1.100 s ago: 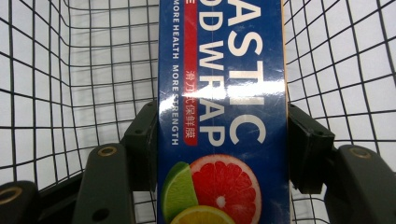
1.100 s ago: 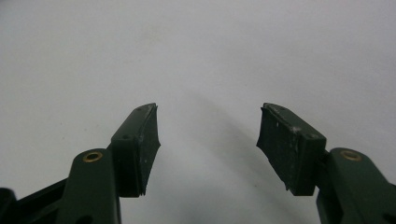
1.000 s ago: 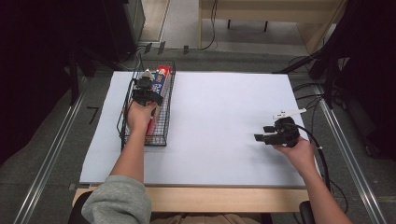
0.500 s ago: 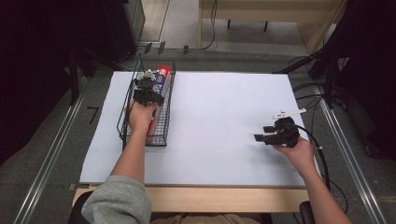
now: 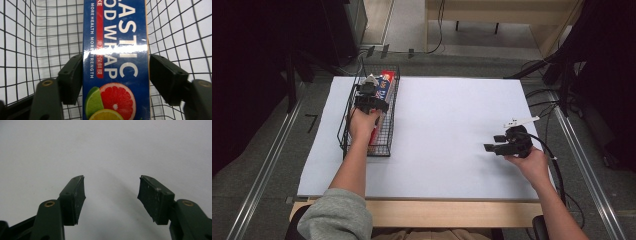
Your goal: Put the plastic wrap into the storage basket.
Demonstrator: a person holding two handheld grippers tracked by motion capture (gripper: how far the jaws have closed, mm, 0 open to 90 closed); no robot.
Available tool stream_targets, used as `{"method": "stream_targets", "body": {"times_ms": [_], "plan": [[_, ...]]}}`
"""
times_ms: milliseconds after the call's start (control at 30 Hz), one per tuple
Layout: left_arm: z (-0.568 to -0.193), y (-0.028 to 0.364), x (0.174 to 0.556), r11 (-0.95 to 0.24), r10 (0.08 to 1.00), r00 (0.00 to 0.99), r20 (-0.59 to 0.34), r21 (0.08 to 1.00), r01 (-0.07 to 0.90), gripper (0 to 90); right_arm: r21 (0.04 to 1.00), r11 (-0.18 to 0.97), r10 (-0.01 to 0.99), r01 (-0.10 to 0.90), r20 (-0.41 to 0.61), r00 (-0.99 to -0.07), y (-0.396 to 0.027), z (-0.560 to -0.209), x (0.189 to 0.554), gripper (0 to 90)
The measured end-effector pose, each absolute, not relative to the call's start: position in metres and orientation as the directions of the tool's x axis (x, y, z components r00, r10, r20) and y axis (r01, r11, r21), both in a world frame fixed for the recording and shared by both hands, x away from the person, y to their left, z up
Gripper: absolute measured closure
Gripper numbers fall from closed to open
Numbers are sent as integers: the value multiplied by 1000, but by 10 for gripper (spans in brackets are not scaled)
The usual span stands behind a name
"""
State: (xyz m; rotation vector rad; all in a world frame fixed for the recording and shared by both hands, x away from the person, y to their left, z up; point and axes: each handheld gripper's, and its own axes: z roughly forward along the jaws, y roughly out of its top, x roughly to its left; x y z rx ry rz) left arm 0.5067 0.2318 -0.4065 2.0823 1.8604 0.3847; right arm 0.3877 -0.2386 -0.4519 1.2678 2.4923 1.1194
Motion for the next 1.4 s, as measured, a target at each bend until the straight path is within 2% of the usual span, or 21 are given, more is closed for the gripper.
{"method": "stream_targets", "body": {"times_ms": [267,533,667,800,900,1133,1333,1400], "plan": [[-402,227,507,-111,991,130,-20,397,911,203,664,375,742,647,204,-639,-238,-452,388,392],[-389,231,503,-80,992,115,-57,426,901,198,661,378,740,648,204,-641,-238,-453,388,392],[-375,230,500,-94,988,138,-70,438,894,190,660,383,737,646,203,-645,-238,-453,389,392],[-362,230,495,-123,981,177,-82,445,887,196,660,381,738,647,204,-643,-238,-453,388,392],[-356,231,490,-129,970,206,-129,446,886,195,659,384,738,647,202,-644,-238,-453,388,392],[-340,226,470,-238,939,323,-119,453,859,209,657,384,738,649,204,-643,-237,-453,388,392],[-328,223,445,-290,896,415,-156,503,814,228,660,384,734,646,205,-647,-236,-453,387,392],[-327,219,436,-320,884,446,-141,511,798,229,661,384,731,644,208,-650,-236,-453,387,392]]}}
